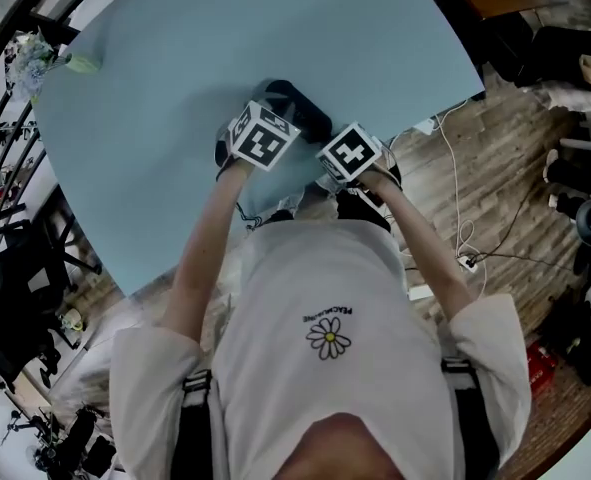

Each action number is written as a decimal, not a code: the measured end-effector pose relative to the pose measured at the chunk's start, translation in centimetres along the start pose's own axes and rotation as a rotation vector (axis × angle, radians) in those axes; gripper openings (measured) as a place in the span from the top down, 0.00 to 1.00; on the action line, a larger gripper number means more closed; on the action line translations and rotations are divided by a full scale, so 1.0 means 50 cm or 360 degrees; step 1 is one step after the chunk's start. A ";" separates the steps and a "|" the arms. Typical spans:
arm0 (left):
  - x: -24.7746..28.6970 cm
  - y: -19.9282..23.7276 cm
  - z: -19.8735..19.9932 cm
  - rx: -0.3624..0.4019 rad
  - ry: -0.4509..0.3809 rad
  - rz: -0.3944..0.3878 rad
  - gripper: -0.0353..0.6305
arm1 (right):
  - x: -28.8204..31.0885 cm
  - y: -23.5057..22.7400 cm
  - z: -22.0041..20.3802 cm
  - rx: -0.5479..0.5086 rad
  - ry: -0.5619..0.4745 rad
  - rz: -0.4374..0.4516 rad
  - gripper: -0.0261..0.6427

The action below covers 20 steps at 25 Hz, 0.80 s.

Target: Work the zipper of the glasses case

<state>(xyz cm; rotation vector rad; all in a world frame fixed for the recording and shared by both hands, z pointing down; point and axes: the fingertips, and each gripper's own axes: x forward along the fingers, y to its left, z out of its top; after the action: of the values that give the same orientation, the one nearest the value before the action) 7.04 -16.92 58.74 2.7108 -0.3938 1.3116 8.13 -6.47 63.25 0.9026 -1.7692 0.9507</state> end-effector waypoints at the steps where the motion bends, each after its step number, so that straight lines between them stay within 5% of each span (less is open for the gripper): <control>1: -0.001 0.000 0.000 0.0002 -0.0006 0.0005 0.93 | 0.007 0.013 0.010 0.0058 -0.0019 0.0010 0.95; 8: -0.004 0.008 -0.003 0.0048 -0.0049 -0.0008 0.93 | 0.035 0.040 0.045 0.0383 -0.0258 -0.0010 0.95; 10: -0.006 0.004 -0.006 0.0115 -0.0030 -0.0031 0.93 | 0.034 0.040 0.037 0.0215 -0.0259 -0.0021 0.95; 12: -0.016 -0.007 -0.019 0.0147 0.0052 -0.0103 0.92 | 0.028 0.038 0.024 -0.0140 -0.0226 -0.0093 0.95; 15: -0.039 -0.015 -0.019 0.0227 0.0115 -0.0155 0.92 | 0.012 -0.029 0.019 -0.0704 -0.0089 -0.0395 0.95; 20: -0.029 -0.021 0.015 0.0271 0.0079 -0.0145 0.92 | -0.009 -0.184 0.060 -0.0861 -0.0045 -0.0601 0.95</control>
<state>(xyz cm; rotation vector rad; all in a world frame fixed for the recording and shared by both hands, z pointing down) 7.04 -15.82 57.15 2.7872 -0.1584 1.4453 15.19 -13.08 63.98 0.8482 -1.6747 0.1978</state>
